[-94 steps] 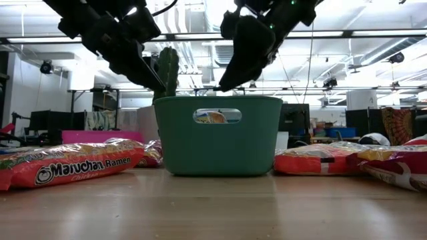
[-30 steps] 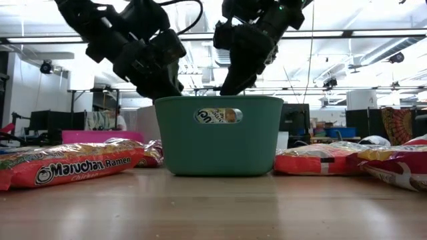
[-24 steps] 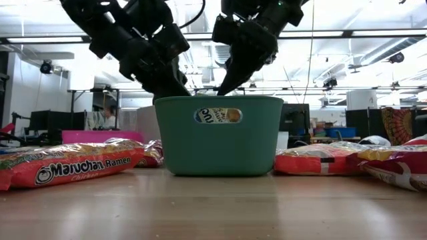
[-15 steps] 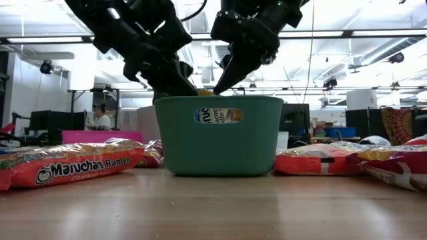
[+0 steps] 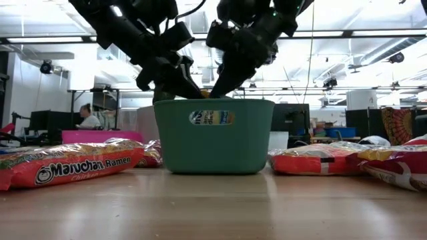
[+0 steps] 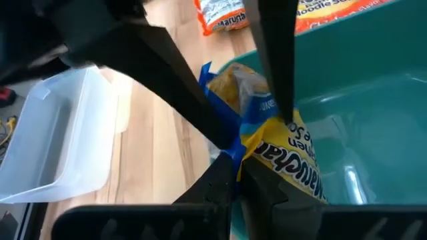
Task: Sort Maruchan noodles
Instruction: Put the blue noodle pack into the green bin
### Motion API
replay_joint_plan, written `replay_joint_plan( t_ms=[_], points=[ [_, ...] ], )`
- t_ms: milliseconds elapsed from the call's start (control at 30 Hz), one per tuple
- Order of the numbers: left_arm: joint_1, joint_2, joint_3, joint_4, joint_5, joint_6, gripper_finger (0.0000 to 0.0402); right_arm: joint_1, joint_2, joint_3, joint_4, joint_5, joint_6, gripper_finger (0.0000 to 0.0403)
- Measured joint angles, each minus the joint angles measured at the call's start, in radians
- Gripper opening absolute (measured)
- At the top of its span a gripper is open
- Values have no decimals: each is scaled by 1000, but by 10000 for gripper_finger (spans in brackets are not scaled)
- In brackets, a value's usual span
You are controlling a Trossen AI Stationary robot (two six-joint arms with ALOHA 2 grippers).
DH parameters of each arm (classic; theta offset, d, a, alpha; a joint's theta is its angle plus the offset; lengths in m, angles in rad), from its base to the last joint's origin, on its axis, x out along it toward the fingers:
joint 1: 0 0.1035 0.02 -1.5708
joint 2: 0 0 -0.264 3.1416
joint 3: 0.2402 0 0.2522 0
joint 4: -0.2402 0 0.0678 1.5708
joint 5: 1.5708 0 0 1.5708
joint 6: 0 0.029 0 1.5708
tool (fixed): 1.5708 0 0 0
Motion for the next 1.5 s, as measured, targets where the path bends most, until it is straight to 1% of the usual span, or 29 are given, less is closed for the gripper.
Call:
replay_joint_plan(
  t_ms=[133, 333, 433, 567, 700, 833, 1067, 1200, 1333, 1500],
  points=[
    [1, 0, 1, -25, -8, -13, 1, -2, 4, 0, 0, 13, 11, 115],
    [0, -11, 2, -98, -105, -32, 1, -2, 5, 0, 5, 40, 42, 77],
    [0, -24, 2, -126, -116, -33, 2, -2, 13, 0, 4, 41, 51, 60],
    [0, -49, 2, -135, -116, -33, 2, -2, 16, 0, 0, 52, 51, 46],
    [0, -69, 2, -143, -113, -40, 7, -2, 16, 0, -2, 52, 51, 44],
    [0, -73, 2, -158, -112, -62, 39, -2, 16, -2, -5, 52, 51, 44],
    [0, -74, 2, -189, -116, -82, 133, -2, 16, -2, -8, 52, 59, 43],
    [0, -95, 15, -264, -118, -74, 176, -2, 16, -2, -8, 52, 66, 45],
    [0, -135, 26, -321, -118, -74, 197, -2, 13, -2, -12, 53, 68, 57],
    [0, -202, 24, -351, -118, -83, 200, -2, -4, -2, -21, 54, 67, 89]
  ],
)
